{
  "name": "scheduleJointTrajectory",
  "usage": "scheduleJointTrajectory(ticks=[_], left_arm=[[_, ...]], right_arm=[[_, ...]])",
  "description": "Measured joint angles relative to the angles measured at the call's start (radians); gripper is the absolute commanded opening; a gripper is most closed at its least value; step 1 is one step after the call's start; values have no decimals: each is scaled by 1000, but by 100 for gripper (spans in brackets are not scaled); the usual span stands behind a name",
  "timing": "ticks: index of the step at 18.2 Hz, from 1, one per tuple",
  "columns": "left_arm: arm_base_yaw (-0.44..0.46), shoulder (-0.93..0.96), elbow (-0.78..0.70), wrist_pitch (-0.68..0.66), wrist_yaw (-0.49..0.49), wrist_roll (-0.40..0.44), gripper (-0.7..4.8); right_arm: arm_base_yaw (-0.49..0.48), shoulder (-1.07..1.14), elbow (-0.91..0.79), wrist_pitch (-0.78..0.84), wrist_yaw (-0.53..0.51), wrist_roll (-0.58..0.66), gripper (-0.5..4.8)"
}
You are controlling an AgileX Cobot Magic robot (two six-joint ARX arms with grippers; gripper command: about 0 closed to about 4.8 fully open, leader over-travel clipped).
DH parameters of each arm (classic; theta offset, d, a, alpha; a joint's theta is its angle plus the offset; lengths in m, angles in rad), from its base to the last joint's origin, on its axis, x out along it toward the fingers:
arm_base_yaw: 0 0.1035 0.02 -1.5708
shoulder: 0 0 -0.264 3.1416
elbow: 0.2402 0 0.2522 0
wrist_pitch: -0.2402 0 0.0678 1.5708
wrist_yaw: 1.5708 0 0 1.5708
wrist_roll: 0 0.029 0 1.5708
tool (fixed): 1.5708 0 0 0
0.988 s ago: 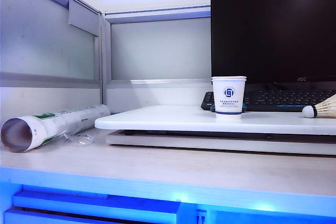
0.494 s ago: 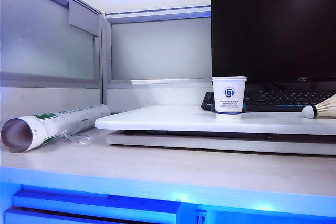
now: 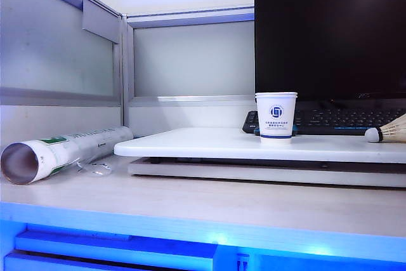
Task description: Pick up the badminton from the table and put it into the white paper cup.
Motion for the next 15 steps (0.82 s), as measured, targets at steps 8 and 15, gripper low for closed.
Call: scheduleJointTrajectory(ticks=[8, 15], left_arm=[[0, 0, 0, 0, 0, 0, -5], [0, -1, 0, 0, 0, 0, -5]], right_arm=[[0, 338, 224, 51, -53, 0, 388], [1, 383, 284, 43, -162, 4, -7]])
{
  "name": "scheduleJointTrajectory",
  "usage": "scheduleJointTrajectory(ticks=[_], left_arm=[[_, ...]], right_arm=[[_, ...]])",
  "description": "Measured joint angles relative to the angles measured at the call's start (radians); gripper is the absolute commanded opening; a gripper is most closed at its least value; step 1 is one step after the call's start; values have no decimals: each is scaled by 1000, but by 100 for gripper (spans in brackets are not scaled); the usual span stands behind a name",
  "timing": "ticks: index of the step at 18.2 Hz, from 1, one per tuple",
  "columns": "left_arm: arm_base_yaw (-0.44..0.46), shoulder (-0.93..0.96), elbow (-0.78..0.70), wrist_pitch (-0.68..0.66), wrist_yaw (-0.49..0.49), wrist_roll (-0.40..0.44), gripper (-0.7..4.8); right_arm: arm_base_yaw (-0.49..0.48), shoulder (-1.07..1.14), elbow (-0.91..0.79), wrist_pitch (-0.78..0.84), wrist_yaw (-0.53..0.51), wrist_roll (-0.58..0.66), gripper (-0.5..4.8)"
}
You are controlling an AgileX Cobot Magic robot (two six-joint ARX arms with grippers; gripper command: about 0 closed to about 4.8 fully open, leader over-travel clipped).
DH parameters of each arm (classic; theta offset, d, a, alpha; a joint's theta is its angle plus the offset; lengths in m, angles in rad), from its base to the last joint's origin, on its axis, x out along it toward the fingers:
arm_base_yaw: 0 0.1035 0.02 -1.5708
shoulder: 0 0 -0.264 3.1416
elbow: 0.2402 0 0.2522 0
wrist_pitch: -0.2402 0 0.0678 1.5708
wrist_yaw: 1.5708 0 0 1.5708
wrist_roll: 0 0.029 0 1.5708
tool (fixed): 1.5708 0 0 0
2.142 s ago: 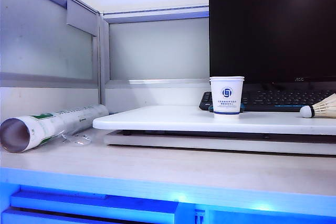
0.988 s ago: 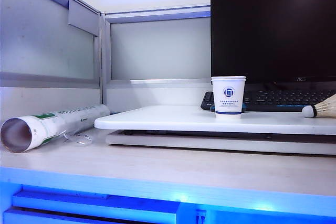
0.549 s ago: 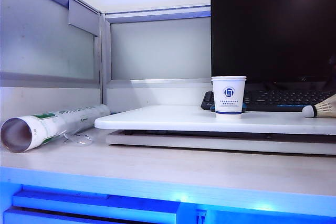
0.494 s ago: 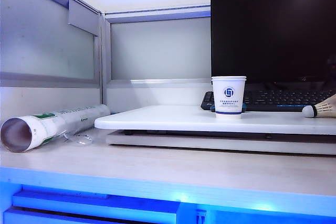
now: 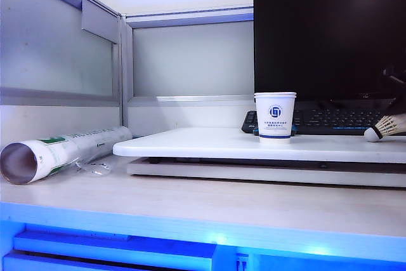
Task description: Pick up the badminton from the table and put it into the white paper cup.
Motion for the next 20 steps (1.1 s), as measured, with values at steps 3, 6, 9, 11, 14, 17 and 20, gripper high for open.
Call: scheduleJointTrajectory(ticks=[3, 6, 9, 11, 14, 17, 20], left_arm=[[0, -1, 0, 0, 0, 0, -5], [0, -1, 0, 0, 0, 0, -5], [0, -1, 0, 0, 0, 0, -5], [0, -1, 0, 0, 0, 0, -5], [0, -1, 0, 0, 1, 0, -5], [0, -1, 0, 0, 1, 0, -5], [0, -1, 0, 0, 1, 0, -5]], right_arm=[[-1, 0, 0, 0, -18, 0, -7], [1, -15, -2, -18, -88, 5, -7], [19, -93, -4, -38, -120, 19, -7], [35, -182, -4, -38, -121, 19, -7], [96, -282, -4, -34, -151, 21, -7], [200, -332, -3, -19, -139, 22, -7], [310, -329, -3, -9, -91, 22, -7]])
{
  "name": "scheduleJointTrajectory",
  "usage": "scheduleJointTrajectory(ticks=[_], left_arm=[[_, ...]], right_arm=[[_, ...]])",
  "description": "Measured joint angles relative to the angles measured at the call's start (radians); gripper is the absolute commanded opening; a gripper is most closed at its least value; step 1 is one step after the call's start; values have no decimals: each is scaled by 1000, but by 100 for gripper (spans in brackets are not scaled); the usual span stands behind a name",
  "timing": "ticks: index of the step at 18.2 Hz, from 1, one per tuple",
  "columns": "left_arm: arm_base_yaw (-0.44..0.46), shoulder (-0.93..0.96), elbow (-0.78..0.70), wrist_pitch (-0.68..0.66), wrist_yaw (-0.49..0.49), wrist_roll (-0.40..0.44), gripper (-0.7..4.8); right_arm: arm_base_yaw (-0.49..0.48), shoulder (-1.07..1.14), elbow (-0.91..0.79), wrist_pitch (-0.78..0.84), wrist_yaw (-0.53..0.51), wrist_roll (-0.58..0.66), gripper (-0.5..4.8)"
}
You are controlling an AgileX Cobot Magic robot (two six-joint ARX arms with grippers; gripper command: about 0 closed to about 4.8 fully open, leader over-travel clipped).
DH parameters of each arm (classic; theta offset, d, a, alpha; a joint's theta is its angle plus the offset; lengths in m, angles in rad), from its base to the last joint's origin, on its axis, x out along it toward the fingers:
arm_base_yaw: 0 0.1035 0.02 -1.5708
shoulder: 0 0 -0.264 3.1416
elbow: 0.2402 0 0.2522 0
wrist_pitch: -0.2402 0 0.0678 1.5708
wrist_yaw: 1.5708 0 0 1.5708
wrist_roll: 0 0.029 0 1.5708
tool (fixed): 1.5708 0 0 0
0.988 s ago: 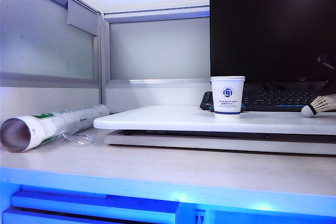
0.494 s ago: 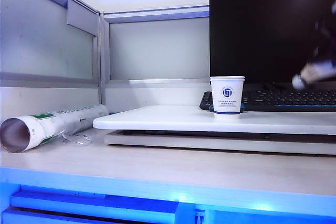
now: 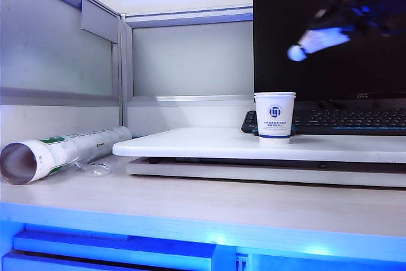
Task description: Pick up the badminton from the table and put it into the white paper cup.
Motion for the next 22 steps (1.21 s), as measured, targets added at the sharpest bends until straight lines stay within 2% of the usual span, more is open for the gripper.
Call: scheduleJointTrajectory(ticks=[5, 8, 17, 18, 19, 20, 21, 22], left_arm=[[0, 0, 0, 0, 4, 0, -5], [0, 0, 0, 0, 4, 0, -5], [0, 0, 0, 0, 4, 0, -5], [0, 0, 0, 0, 4, 0, -5], [0, 0, 0, 0, 4, 0, -5], [0, 0, 0, 0, 4, 0, -5], [0, 0, 0, 0, 4, 0, -5], [0, 0, 0, 0, 4, 0, -5]], right_arm=[[128, 44, 90, 8, 124, -34, -7], [121, 129, 140, -58, 137, -37, -6], [111, 135, 140, -143, 153, -54, -4], [111, 135, 140, -143, 153, -54, 21], [112, 135, 140, -143, 153, -55, 77], [112, 135, 140, -143, 153, -56, 163], [112, 135, 140, -143, 153, -56, 205], [112, 135, 140, -143, 153, -56, 218]])
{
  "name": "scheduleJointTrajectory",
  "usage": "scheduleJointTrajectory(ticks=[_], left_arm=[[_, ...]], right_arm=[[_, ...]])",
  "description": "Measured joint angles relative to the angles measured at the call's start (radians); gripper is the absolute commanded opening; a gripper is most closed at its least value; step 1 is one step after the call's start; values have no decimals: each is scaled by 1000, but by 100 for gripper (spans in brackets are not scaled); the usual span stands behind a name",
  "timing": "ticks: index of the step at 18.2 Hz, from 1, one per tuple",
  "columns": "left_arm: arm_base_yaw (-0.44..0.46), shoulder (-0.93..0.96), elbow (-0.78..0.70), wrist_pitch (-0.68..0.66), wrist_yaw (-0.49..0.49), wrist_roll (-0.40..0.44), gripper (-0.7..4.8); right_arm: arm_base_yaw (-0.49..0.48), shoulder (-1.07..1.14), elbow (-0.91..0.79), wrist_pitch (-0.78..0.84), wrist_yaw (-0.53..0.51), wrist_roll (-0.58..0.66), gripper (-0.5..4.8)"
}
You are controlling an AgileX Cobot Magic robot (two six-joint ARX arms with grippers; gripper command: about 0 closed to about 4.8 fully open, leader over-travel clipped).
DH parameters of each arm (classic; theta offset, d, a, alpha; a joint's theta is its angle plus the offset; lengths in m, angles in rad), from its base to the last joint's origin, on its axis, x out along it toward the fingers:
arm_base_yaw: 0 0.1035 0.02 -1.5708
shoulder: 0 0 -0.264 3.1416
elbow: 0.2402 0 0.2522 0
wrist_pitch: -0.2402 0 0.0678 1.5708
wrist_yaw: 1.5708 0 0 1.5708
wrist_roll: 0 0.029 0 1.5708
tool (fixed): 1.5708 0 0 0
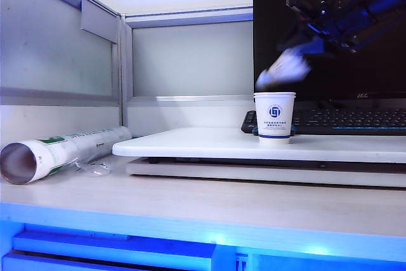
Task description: Pick up the badminton from the table and put it into the white paper cup.
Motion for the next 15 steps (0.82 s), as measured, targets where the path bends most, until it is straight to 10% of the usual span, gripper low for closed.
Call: scheduleJointTrajectory(ticks=[6, 9, 10, 12, 15], left_arm=[[0, 0, 0, 0, 0, 0, -5], [0, 0, 0, 0, 0, 0, -5], [0, 0, 0, 0, 0, 0, -5], [0, 0, 0, 0, 0, 0, -5], [0, 0, 0, 0, 0, 1, -5]], right_arm=[[0, -1, 2, 0, 0, 1, 232], [0, -2, 2, 0, 0, 0, 337], [-2, -9, 2, -3, 1, 2, 307], [-5, -35, 2, -6, 9, 0, -26], [-45, -99, 2, -6, 35, -51, -9]])
